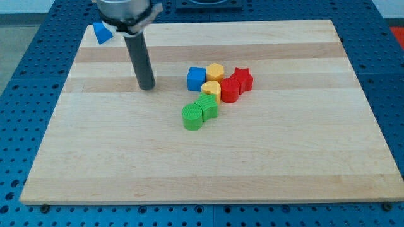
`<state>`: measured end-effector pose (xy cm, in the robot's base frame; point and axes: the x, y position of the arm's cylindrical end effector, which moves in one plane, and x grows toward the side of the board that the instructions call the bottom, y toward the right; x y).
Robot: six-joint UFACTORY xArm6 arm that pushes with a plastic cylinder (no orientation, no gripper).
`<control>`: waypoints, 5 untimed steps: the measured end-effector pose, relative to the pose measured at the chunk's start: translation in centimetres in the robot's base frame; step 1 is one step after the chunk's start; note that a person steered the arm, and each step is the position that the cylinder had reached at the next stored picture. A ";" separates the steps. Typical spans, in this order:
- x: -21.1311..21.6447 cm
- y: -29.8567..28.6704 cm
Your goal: Push the yellow heart into the red circle
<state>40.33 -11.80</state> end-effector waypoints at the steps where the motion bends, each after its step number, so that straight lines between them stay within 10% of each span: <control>1: 2.5 3.5; 5: 0.7 9.9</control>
